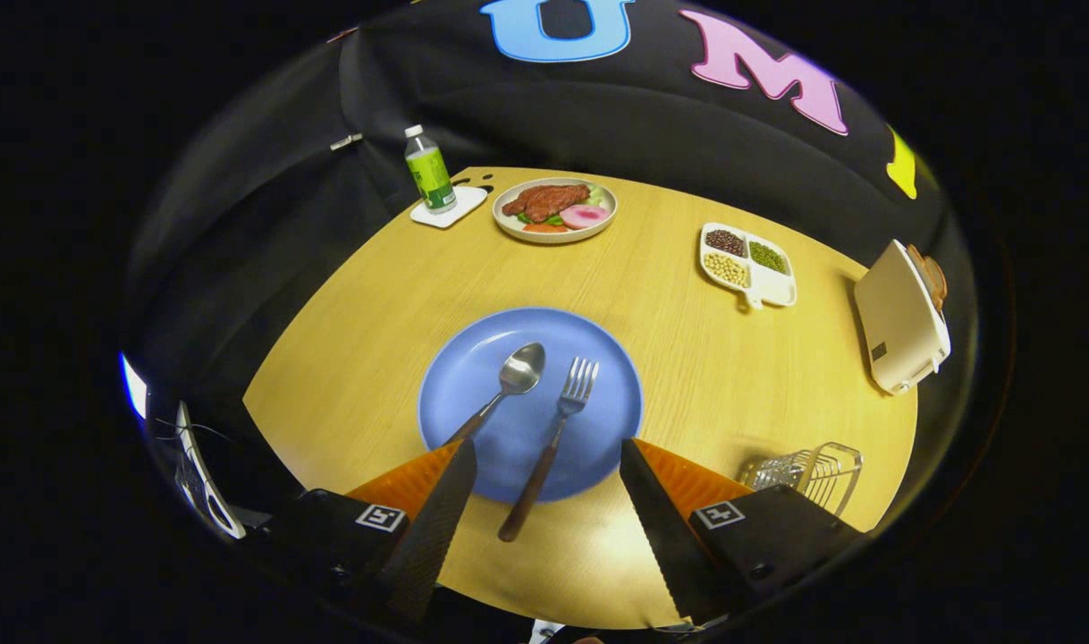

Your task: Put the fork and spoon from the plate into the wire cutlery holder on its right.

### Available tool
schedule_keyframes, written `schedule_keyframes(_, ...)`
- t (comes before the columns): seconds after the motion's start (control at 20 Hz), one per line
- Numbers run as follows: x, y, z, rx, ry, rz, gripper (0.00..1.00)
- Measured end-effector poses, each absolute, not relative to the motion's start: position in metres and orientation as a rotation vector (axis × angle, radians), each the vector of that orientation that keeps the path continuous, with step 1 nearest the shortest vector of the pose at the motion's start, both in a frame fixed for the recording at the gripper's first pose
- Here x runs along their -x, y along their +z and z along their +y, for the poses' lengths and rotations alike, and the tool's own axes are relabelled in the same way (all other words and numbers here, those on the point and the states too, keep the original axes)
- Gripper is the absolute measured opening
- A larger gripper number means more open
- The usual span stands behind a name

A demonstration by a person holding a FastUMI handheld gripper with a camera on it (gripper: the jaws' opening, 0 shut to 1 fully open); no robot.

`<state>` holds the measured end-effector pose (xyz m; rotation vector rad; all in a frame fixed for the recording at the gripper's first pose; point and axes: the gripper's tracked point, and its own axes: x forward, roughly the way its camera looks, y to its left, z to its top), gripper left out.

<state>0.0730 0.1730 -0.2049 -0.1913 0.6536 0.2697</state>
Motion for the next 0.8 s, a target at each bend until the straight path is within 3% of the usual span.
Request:
schedule_keyframes(0.15, -0.081, -0.225, 0.184, 0.191, 0.266, 0.72, 0.98)
schedule_keyframes(0.3, -0.089, -0.24, 0.183, 0.223, 0.245, 0.761, 0.86)
schedule_keyframes(0.45, -0.092, -0.257, 0.186, 0.223, 0.248, 0.816, 0.84)
schedule_keyframes(0.65, -0.097, -0.275, 0.18, 0.215, 0.209, 0.872, 0.68)
schedule_keyframes(0.8, -0.101, -0.284, 0.176, 0.214, 0.182, 0.905, 0.42)
